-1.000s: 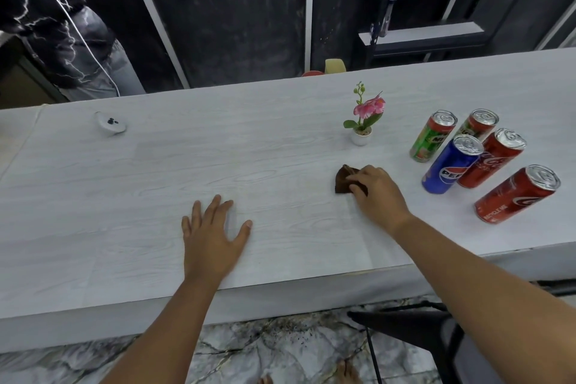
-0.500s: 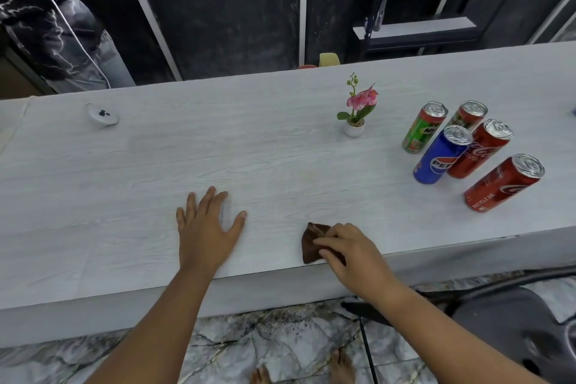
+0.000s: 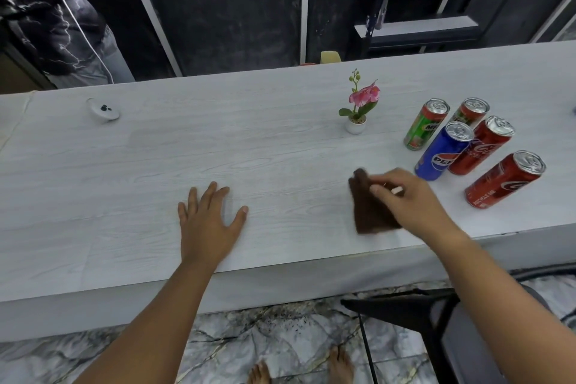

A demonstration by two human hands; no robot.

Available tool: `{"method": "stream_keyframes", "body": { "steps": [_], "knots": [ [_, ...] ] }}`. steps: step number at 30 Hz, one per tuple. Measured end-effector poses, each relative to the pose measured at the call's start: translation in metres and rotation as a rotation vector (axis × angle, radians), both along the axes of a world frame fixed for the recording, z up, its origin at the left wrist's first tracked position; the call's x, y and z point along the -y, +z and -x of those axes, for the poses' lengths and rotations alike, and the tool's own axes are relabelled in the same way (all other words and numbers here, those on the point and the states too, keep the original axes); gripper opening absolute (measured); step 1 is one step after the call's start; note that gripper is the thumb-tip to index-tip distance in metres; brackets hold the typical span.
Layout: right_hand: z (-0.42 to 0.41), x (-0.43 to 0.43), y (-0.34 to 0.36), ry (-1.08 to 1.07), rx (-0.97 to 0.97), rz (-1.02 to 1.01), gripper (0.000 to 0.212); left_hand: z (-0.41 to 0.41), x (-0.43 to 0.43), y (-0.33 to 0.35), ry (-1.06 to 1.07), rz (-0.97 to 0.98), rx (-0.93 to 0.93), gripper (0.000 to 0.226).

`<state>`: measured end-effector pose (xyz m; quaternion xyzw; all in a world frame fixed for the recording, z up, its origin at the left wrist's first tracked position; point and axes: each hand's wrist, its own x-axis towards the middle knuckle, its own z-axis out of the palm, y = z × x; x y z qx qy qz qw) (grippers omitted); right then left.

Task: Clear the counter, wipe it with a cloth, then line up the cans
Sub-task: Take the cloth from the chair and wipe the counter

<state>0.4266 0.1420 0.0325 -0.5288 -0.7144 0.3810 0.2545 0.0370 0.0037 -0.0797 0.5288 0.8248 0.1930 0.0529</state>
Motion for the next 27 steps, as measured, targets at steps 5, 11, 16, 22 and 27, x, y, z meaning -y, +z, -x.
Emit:
{"method": "stream_keyframes", "body": {
  "steps": [5, 11, 16, 22, 27],
  "knots": [
    [-0.018, -0.033, -0.035, -0.045, 0.302, -0.223, 0.026, 0.0, 0.0, 0.0, -0.001, 0.001, 0.009, 0.077],
    [-0.02, 0.016, -0.067, 0.046, 0.335, -0.337, 0.027, 0.0, 0.0, 0.001, 0.002, 0.006, 0.013, 0.076],
    [-0.018, 0.081, -0.058, 0.214, 0.271, -0.275, 0.027, 0.0, 0.0, 0.001, 0.001, 0.004, 0.011, 0.077],
    [-0.039, 0.065, -0.027, 0.187, 0.051, 0.117, 0.024, -0.003, 0.0, 0.005, 0.001, 0.011, 0.024, 0.076],
    [-0.054, 0.002, -0.024, -0.116, 0.127, -0.104, 0.021, -0.004, 0.001, 0.007, -0.002, 0.014, 0.024, 0.075]
  ]
}}
